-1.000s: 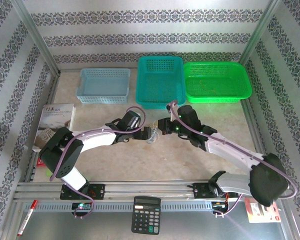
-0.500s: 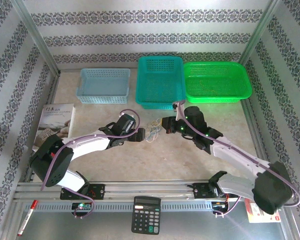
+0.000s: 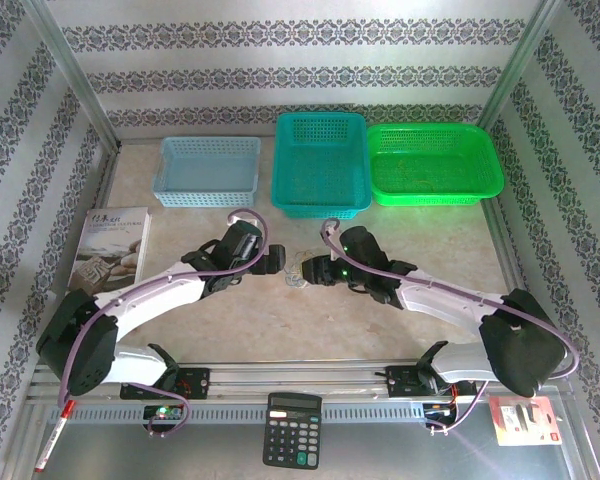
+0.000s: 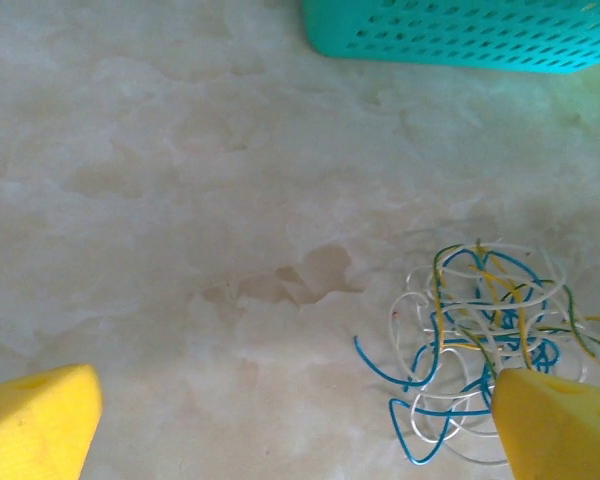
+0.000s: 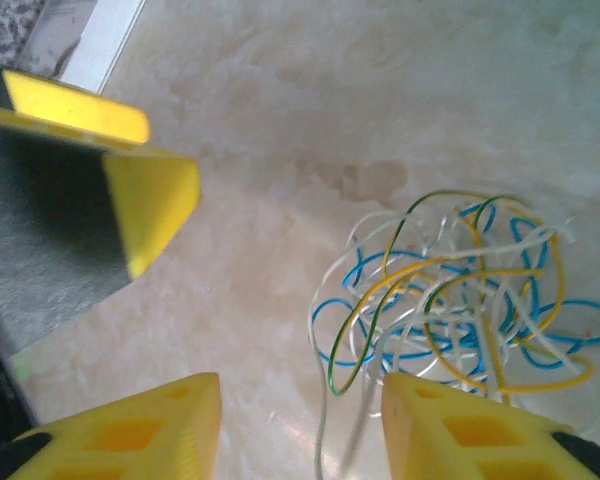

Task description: Untangle the cables

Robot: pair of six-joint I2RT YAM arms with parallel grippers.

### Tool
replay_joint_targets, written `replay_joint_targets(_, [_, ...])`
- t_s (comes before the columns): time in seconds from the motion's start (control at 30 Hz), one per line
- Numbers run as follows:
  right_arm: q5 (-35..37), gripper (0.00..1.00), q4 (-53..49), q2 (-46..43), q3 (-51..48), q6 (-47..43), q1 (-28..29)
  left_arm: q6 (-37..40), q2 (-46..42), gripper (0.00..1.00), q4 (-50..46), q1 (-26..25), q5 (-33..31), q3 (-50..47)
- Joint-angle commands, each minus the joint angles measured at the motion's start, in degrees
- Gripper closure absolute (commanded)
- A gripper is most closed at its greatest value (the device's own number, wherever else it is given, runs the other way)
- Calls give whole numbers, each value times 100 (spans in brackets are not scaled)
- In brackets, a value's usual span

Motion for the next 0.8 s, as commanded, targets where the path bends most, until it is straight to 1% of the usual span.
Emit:
replay_joint_targets(0.0, [396, 45, -279, -362, 153, -142, -134, -22, -171, 0, -316, 86, -79, 163])
replay_joint_targets(0.07, [521, 42, -403, -538, 89, -141, -251, -3, -185, 0, -306, 88, -37, 151])
replay_joint_targets(0.17, [717, 41, -595, -694, 22, -144, -398, 11, -130, 0, -226, 95, 84, 140])
replay_joint_targets(0.23, [713, 41, -666, -650, 10, -158, -476, 11, -52, 0, -167, 94, 193, 133])
replay_joint_targets(0.4, [424, 42, -621, -171, 194, -185, -474, 27, 175, 0, -58, 96, 447, 159])
replay_joint_targets(0.57, [364, 43, -598, 335, 371, -195, -252, 38, 359, 0, -28, 94, 569, 216])
replay_joint_targets(0.6, [350, 45, -570, 404, 372, -193, -229, 36, 368, 0, -13, 86, 585, 220])
replay_joint_targets(0.63, [325, 50, -538, 453, 359, -177, -210, 36, 380, 0, 8, 88, 601, 220])
replay_joint_targets(0.67, [291, 56, -514, 503, 338, -154, -194, 36, 392, 0, 24, 87, 624, 227])
replay_joint_targets(0.7, [248, 65, -495, 541, 321, -146, -189, 38, 409, 0, 47, 87, 655, 231])
replay_joint_targets(0.77, [219, 90, -477, 542, 286, -133, -175, 66, 443, 0, 119, 82, 742, 246])
